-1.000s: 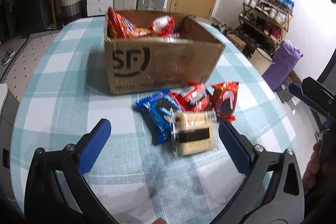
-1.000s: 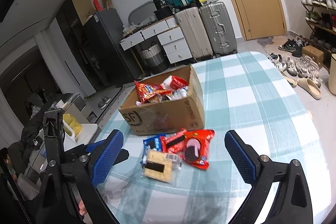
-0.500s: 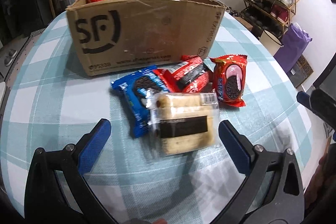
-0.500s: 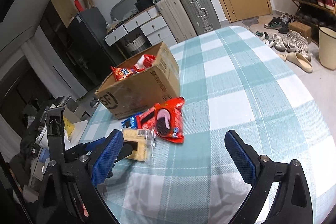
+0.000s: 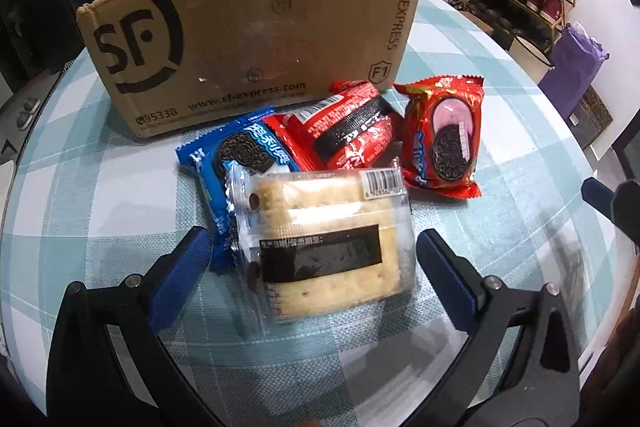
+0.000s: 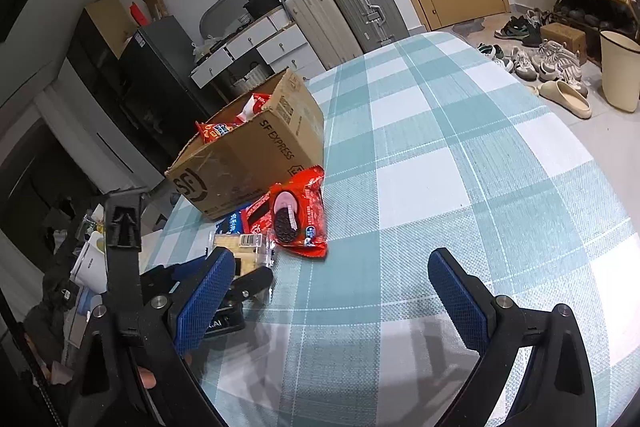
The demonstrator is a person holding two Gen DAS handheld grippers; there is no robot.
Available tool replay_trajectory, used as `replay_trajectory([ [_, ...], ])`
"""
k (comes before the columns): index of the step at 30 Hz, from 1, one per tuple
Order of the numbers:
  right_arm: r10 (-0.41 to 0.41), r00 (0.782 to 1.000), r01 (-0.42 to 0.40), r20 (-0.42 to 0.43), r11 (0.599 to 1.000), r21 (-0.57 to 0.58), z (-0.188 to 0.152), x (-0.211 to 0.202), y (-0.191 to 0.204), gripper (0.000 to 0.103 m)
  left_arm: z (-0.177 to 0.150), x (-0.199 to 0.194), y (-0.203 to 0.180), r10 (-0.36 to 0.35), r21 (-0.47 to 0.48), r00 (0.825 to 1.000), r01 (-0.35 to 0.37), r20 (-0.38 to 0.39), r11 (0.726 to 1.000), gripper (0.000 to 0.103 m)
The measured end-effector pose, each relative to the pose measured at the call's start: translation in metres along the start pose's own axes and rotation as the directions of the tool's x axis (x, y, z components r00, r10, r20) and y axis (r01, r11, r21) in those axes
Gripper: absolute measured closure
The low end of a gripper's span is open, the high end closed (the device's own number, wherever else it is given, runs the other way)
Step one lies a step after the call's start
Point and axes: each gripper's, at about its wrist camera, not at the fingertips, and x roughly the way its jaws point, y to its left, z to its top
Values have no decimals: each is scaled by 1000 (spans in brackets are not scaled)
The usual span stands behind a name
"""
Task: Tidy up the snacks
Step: 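Grasp the clear cracker sandwich pack with the left tool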
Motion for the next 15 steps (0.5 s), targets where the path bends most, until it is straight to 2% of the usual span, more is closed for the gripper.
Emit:
replay_trajectory([
  [1,1,1000,-1,1,1000,0,0,0,0,4,0,-1,1,-2,-1,1000,2,7,1000,4],
  [4,3,1000,-3,-3,1000,5,-1,1,-2,4,1,-4,7,-55,-8,998,55,28,998,29],
  [5,4,1000,-4,-4,1000,7,-2,2,-3,4,1,-4,11,-67,-12,997,67,31,998,35],
  [10,6,1000,-5,-10,1000,14,-5,5,-4,4,-3,-6,27,-146,-31,988,148,53,988,47],
  [15,6,1000,-5,-17,1000,8,-6,9,0,4,-5,-6,33,-165,-29,985,166,51,986,47],
])
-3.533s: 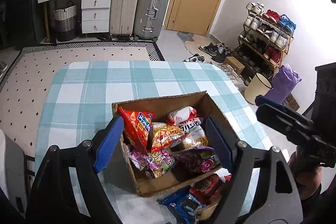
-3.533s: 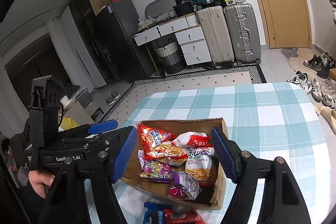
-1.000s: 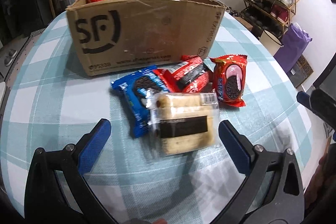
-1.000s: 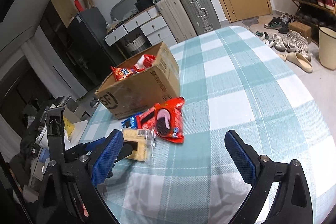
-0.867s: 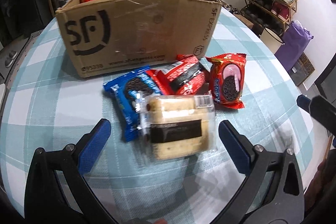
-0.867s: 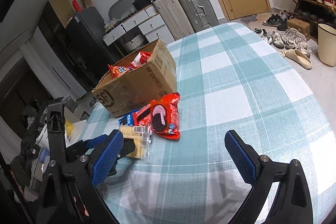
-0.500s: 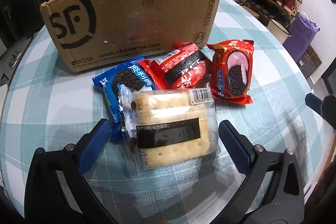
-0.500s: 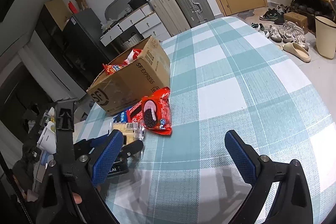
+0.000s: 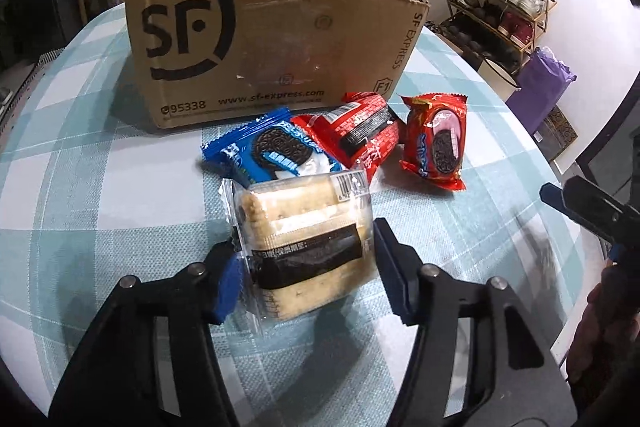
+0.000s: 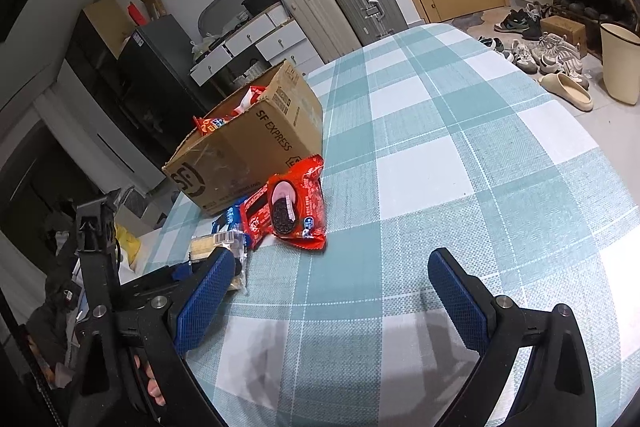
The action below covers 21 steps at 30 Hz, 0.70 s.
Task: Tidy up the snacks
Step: 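Grasp the clear cracker sandwich pack with the left tool, then grasp the red Oreo pack with the right tool while the left tool holds the cracker pack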
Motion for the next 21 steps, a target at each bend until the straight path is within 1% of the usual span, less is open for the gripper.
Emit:
replay_trajectory([
  [6,0,1000,0,-1,1000,-9,1,1,5,4,-8,-4,7,-13,-3,1000,13,3,1000,47],
  [9,0,1000,0,-6,1000,-15,2,3,7,4,-14,-8,17,-20,-14,1000,20,8,1000,47],
  [10,1,1000,-1,-8,1000,-17,2,4,8,4,-18,-20,24,-22,-18,1000,22,9,1000,47],
  [13,1,1000,-1,-15,1000,-23,4,8,10,4,-20,-24,32,-27,-29,1000,28,13,999,47],
  [21,3,998,-5,-59,999,-38,11,32,15,4,-26,-31,51,-32,-56,999,33,18,998,47],
])
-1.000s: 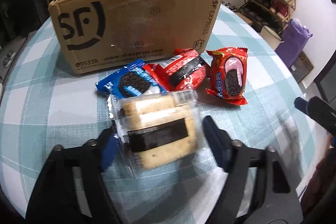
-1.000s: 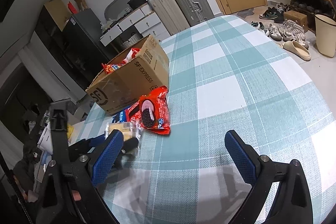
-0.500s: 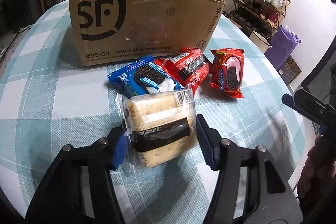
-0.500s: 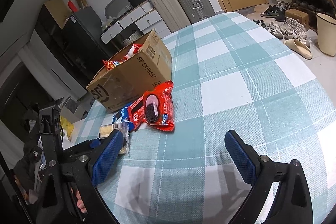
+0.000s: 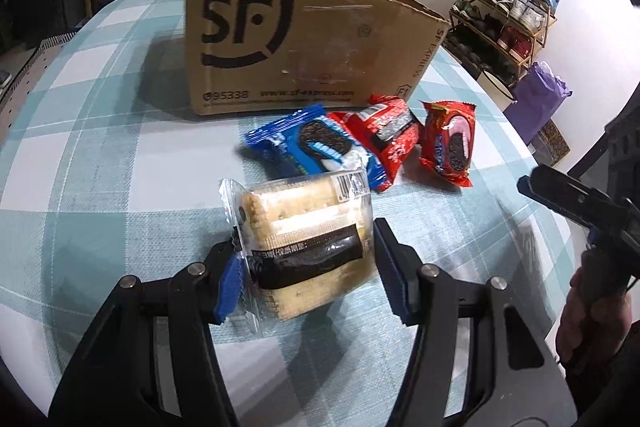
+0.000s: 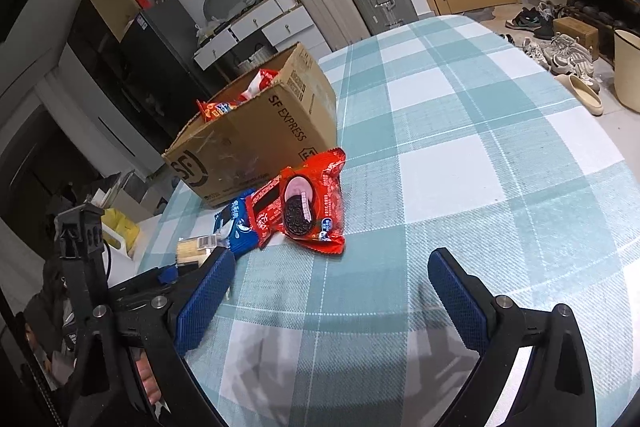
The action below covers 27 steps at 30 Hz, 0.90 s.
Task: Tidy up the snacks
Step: 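Grasp the red Oreo pack with the right tool while the left tool holds the cracker pack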
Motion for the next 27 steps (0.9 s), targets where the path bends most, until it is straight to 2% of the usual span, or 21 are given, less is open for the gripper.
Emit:
replay_trajectory([
  [22,15,998,-18,-65,999,-44,32,68,17,5,-3,-16,40,-27,-73,1000,27,9,997,47],
  [27,21,996,-26,-88,998,-49,35,80,21,14,-2,-18,43,-33,-83,999,33,10,996,47],
])
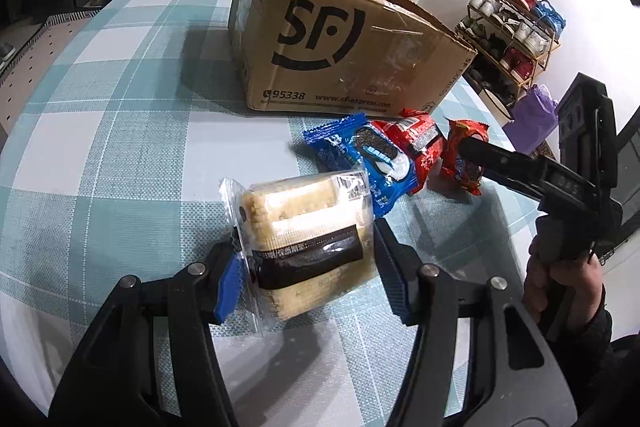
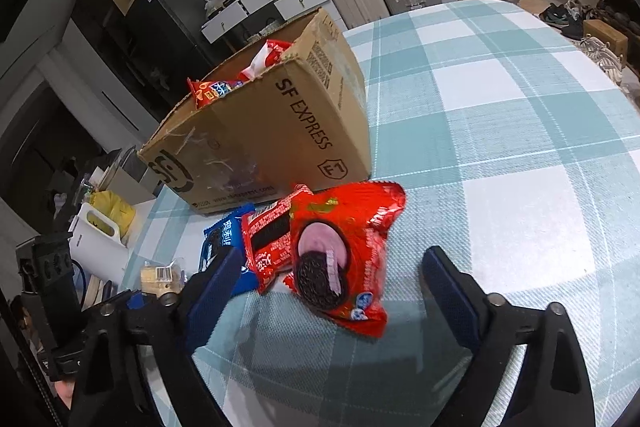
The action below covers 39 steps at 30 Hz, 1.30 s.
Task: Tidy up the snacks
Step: 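Grasp the red Oreo pack with the right tool while the left tool holds the cracker pack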
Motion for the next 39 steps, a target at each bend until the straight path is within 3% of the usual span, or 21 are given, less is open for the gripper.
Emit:
replay_trajectory([
  [3,-5,1000,5,4,1000,-1,0,3,0,31,0,-1,2,2,-2,1000,-2,-1,1000,47],
  [5,1,1000,-1,-6,1000,-9,-2,5,1,54,0,-2,2,4,-3,1000,-4,0,1000,47],
  [28,64,997,-62,41,997,-55,-19,-32,22,56,2,-33,-2,5,-2,998,-5,58,1000,47],
  [39,105,991,-98,85,992,-80,-11,-58,41,56,20,-57,-13,-11,32,997,9,75,999,47],
])
